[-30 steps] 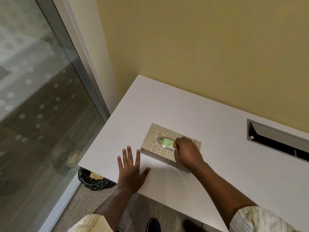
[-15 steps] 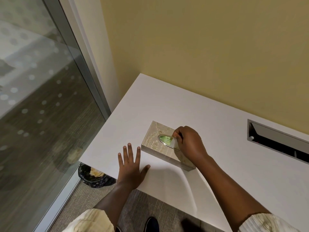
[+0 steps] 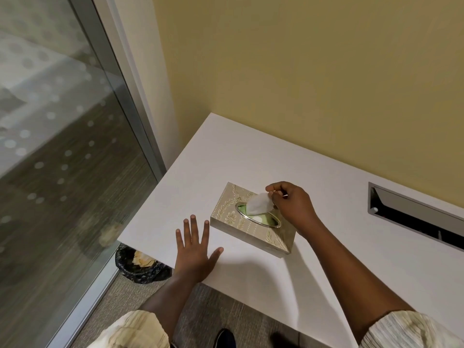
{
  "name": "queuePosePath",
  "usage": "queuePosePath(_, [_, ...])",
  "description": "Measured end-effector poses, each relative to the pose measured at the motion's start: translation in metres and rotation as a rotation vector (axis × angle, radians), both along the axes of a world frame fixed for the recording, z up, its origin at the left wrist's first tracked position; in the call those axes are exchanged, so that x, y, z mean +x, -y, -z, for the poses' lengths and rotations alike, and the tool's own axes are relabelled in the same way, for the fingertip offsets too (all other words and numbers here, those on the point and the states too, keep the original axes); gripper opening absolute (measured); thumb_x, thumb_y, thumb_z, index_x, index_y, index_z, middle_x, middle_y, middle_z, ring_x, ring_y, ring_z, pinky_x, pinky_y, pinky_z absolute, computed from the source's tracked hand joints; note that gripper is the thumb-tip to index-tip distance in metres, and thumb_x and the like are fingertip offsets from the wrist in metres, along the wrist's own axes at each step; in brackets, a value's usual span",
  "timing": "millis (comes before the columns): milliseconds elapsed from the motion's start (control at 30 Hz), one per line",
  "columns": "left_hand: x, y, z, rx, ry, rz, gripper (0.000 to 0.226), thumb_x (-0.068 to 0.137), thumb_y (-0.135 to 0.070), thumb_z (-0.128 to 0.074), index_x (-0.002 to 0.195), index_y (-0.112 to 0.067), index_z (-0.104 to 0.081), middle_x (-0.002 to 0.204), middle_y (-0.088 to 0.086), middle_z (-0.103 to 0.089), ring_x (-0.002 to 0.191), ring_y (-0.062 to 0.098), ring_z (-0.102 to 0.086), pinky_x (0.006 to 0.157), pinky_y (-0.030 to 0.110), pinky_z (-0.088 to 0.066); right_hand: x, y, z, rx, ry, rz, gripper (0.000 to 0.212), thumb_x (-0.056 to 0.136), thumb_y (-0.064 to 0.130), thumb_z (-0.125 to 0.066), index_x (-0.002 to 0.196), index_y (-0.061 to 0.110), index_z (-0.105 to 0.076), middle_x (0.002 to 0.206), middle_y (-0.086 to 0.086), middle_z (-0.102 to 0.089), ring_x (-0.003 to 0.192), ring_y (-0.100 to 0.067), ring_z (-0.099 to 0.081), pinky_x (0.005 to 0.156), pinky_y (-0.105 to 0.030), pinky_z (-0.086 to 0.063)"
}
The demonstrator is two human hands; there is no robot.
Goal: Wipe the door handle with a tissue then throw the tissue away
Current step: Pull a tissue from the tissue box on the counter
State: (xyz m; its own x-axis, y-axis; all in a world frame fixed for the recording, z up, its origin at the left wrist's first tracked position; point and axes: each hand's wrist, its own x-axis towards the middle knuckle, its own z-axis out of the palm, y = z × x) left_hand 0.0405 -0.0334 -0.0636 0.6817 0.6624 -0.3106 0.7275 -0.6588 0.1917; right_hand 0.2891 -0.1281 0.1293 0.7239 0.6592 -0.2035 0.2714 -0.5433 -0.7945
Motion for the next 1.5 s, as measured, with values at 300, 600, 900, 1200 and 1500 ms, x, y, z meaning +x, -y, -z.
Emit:
queuePosePath(300, [0.008,-0.008,-0.034,-0.184,0.218,-0.233,0.074,0.108,-0.054,-0.031,0.167,-0.013,-0.015,0.174,0.016,-0.004,0.161,0.032,0.001,0.130,0.052,-0.005,-0.007,-0.005,-0.012,0.165,-0.417,0.077,0.018,0.096,0.009,-0.057,0.101,0.014,-0.074,0.076,-0.002,-0.071,0.070,-0.014,-0.069,0.080,-0.034,-0.060])
queuePosePath(600, [0.041,-0.006,-0.147,-0.162,0.805,-0.190,0.066,0.094,-0.062,-0.061,0.140,-0.015,-0.054,0.136,0.000,-0.055,0.113,0.010,-0.052,0.099,0.034,-0.043,-0.034,-0.020,-0.021,0.214,-0.752,0.173,0.017,0.097,0.006,-0.054,0.098,0.004,-0.071,0.071,-0.011,-0.069,0.065,-0.020,-0.068,0.070,-0.034,-0.061])
queuePosePath(900, [0.031,0.000,-0.184,-0.473,0.909,-0.305,0.018,0.106,-0.020,-0.057,0.120,-0.017,-0.067,0.105,0.001,-0.074,0.094,0.022,-0.068,0.078,0.040,-0.055,-0.059,-0.039,-0.040,0.219,-0.839,0.131,0.014,0.096,0.005,-0.056,0.096,0.000,-0.069,0.074,-0.012,-0.067,0.070,-0.023,-0.071,0.078,-0.037,-0.059])
queuePosePath(1200, [-0.009,-0.018,-0.205,-1.011,1.090,-0.819,0.011,0.104,-0.020,-0.063,0.113,-0.020,-0.069,0.112,0.008,-0.078,0.105,0.027,-0.073,0.087,0.040,-0.060,-0.094,-0.048,-0.050,-0.030,-0.573,-0.290,0.035,0.091,0.040,-0.069,0.106,0.008,-0.073,0.097,-0.005,-0.078,0.089,-0.022,-0.076,0.070,-0.028,-0.061])
queuePosePath(1500, [-0.078,-0.020,-0.220,-0.938,1.281,-1.151,0.009,0.104,-0.013,-0.062,0.104,-0.015,-0.071,0.087,0.004,-0.081,0.069,0.021,-0.075,0.045,0.029,-0.054,-0.150,-0.070,-0.054,-0.127,-0.718,-0.502,0.016,0.089,0.019,-0.075,0.098,0.006,-0.076,0.084,-0.015,-0.077,0.075,-0.022,-0.074,0.067,-0.026,-0.058])
